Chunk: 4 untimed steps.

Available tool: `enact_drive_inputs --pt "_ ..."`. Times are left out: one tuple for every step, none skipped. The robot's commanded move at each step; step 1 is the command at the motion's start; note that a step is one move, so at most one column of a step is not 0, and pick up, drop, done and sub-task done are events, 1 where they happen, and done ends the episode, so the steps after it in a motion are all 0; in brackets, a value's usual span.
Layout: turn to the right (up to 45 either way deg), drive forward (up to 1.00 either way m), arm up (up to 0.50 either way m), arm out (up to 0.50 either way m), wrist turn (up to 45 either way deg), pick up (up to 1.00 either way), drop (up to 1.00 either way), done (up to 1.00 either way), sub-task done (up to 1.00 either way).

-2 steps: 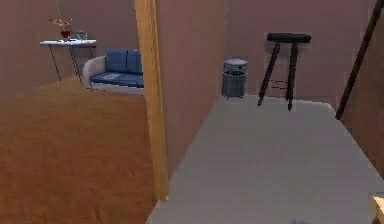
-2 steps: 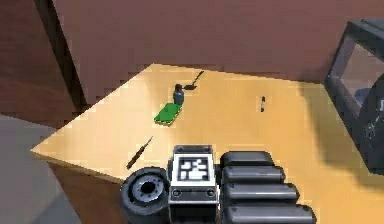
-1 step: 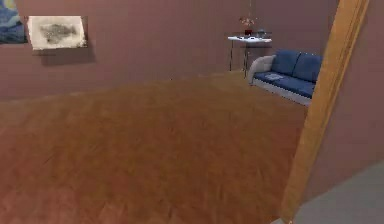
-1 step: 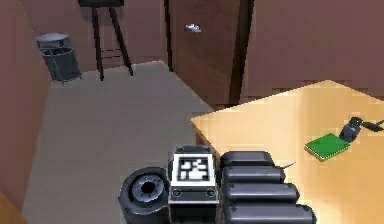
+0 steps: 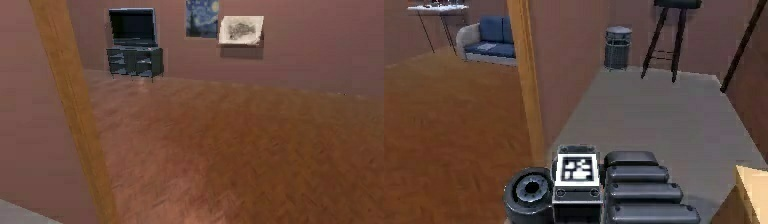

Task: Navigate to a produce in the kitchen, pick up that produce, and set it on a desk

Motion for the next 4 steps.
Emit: enact_drive_inputs --pt "-12.0 0.00 0.00 0.00 0.0 0.00 0.00 0.00 0.00" --pt "0.0 0.90 0.00 0.00 0.0 0.00 0.00 0.00 0.00" --pt "-12.0 0.00 0.00 0.00 0.0 0.00 0.00 0.00 0.00" --pt "0.0 0.20 0.00 0.00 0.0 0.00 0.00 0.00 0.00"
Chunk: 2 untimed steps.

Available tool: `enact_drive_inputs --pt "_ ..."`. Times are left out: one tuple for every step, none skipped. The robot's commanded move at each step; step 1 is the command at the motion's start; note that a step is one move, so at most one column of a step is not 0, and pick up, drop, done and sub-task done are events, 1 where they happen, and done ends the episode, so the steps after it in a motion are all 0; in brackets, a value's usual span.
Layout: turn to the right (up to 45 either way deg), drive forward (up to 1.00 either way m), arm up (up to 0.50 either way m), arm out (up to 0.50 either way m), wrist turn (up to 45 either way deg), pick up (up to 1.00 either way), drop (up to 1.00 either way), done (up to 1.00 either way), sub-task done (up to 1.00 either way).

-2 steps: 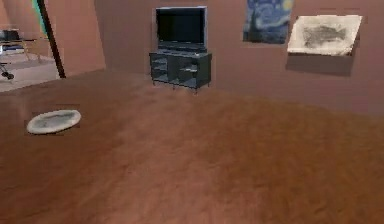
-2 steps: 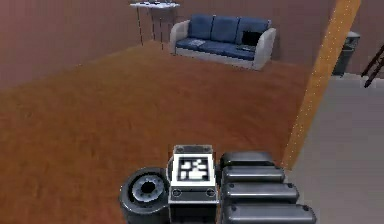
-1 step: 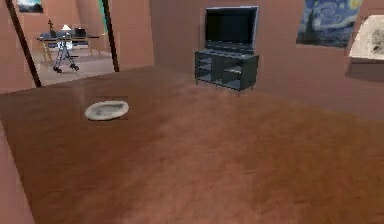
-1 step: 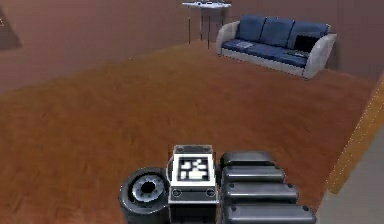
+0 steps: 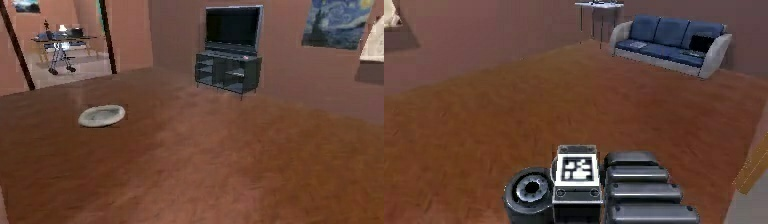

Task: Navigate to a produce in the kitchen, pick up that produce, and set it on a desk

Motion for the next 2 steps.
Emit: enact_drive_inputs --pt "-15.0 0.00 0.00 0.00 0.0 0.00 0.00 0.00 0.00" --pt "0.0 1.00 0.00 0.00 0.0 0.00 0.00 0.00 0.00"
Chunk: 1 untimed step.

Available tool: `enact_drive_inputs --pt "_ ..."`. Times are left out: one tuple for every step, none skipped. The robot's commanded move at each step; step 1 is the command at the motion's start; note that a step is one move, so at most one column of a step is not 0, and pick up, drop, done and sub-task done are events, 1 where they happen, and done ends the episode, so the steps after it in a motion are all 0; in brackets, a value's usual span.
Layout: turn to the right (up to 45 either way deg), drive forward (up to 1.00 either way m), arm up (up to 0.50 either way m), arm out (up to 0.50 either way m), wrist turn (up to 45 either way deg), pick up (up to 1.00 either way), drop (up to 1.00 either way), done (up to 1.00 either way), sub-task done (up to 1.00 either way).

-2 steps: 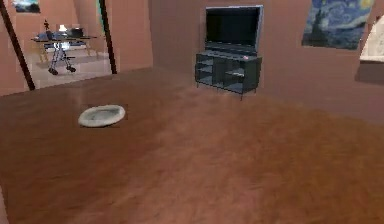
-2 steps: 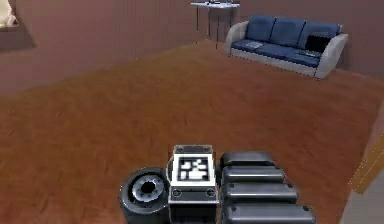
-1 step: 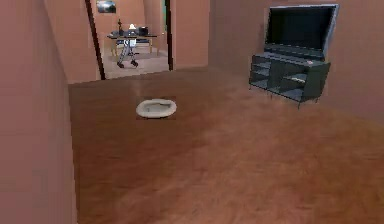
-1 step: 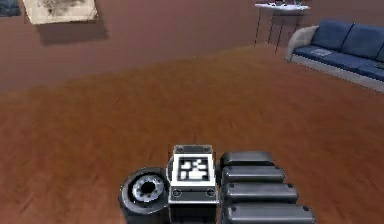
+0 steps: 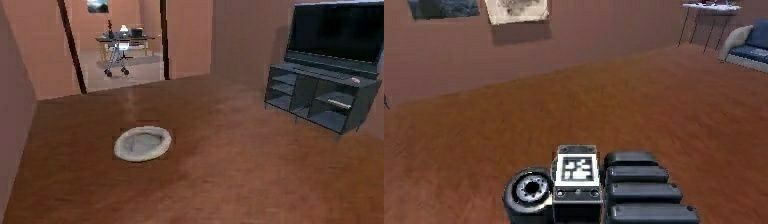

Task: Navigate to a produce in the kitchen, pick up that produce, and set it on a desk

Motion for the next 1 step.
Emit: enact_drive_inputs --pt "0.0 1.00 0.00 0.00 0.0 0.00 0.00 0.00 0.00"
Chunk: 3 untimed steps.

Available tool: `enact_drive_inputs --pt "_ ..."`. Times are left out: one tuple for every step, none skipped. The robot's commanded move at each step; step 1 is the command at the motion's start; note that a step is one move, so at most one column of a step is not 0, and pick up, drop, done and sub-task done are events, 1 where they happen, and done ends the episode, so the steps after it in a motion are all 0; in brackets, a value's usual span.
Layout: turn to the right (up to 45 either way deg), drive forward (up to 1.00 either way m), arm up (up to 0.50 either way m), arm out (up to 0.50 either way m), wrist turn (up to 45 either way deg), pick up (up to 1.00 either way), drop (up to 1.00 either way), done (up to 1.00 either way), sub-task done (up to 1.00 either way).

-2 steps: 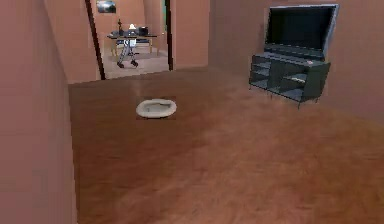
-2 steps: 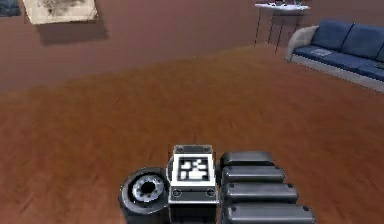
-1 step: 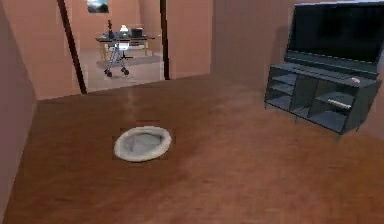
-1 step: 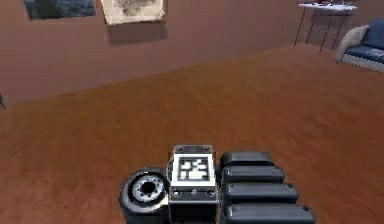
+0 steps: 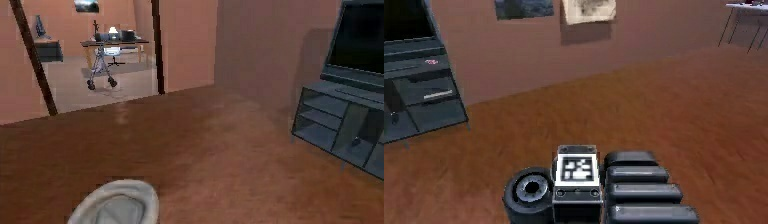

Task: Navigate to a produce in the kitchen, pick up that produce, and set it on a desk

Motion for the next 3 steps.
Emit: enact_drive_inputs --pt "0.0 1.00 0.00 0.00 0.0 0.00 0.00 0.00 0.00" --pt "9.0 0.00 0.00 0.00 0.0 0.00 0.00 0.00 0.00" --pt "0.0 0.15 0.00 0.00 0.0 0.00 0.00 0.00 0.00"
